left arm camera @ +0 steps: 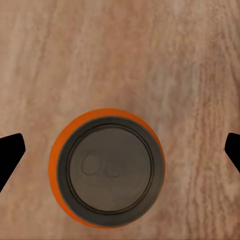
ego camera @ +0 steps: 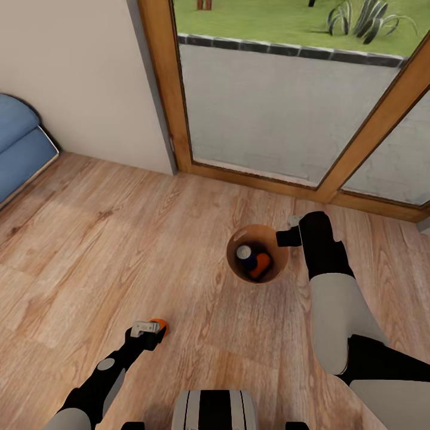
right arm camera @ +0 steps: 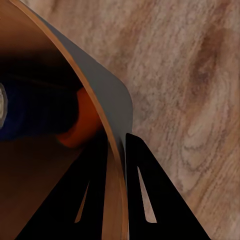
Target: Put the three can of soda from the living room inside the tash can in the kitchen.
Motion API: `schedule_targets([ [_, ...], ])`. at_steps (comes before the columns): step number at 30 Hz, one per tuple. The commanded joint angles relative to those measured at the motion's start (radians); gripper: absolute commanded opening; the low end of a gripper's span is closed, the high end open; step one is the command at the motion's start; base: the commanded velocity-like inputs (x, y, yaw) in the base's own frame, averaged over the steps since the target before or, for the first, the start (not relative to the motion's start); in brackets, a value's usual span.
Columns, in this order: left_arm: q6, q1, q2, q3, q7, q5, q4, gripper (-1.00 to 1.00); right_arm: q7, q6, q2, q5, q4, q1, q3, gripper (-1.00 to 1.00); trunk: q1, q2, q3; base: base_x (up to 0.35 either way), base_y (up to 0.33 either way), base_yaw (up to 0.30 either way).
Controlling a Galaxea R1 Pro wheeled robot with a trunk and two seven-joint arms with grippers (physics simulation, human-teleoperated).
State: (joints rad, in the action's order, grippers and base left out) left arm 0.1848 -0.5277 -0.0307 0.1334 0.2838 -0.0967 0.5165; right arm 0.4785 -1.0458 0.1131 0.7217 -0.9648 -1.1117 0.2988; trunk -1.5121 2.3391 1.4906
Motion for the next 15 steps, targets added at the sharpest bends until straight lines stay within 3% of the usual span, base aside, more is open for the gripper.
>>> schedule_targets([
  [1, 0.0, 0.0, 0.0, 0.0, 0.0, 0.0, -0.001, 1.0, 0.002, -0.001, 0.0, -0.008, 0.0, 0.0, 0.0, -1.0, -0.004, 0.007, 0.003, 0.0, 0.0, 0.0],
  [9, -0.001, 0.0, -0.001, 0.0, 0.0, 0.001, 0.003, 1.0, 0.002, -0.001, 0.002, -0.008, 0.0, 0.0, -0.001, -1.0, -0.034, 0.063, 0.028, 0.0, 0.0, 0.0],
  [15, -0.001, 0.0, -0.002, 0.001, 0.001, 0.001, 0.004, 1.0, 0.002, -0.001, 0.001, -0.008, -0.001, 0.0, -0.001, -1.0, -0.034, 0.063, 0.028, 0.0, 0.0, 0.0],
])
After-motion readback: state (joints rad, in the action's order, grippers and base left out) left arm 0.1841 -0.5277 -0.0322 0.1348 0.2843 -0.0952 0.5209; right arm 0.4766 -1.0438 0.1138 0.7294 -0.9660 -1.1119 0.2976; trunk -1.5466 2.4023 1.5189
